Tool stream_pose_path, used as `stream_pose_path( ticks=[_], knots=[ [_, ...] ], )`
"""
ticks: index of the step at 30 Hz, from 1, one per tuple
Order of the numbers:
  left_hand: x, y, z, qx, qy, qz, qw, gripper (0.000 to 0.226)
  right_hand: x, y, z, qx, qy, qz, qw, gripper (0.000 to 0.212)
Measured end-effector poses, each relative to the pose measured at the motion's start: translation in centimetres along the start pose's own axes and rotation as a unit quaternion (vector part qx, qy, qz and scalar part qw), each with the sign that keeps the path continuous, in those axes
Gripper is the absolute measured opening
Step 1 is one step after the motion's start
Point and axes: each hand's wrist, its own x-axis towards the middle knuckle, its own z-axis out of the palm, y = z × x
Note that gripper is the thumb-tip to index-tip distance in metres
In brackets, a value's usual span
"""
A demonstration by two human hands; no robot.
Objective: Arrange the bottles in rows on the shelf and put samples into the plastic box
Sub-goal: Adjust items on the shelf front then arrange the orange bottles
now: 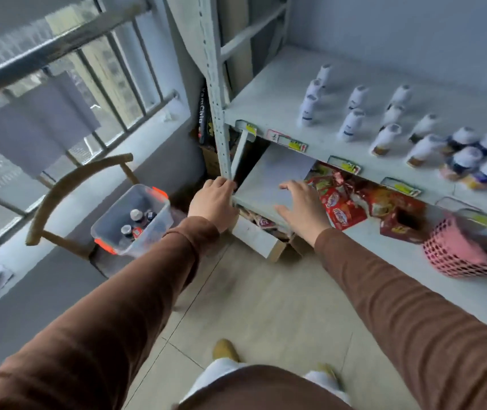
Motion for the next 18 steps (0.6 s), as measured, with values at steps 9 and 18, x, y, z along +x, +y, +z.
stream_pose_path(
  ticks=[9,18],
  knots=[
    [0.2,21.0,4.8,-0.015,-0.017,0.088,0.996,0.054,-11.7,15.4,-10.8,-0.007,0.059,0.069,0.996,0.041],
    [0.3,40.1,8.6,-0.027,0.004,0.147,0.989,0.059,-18.8,29.3,-20.7,-0.009,0.095,0.093,0.991,0.040]
  ],
)
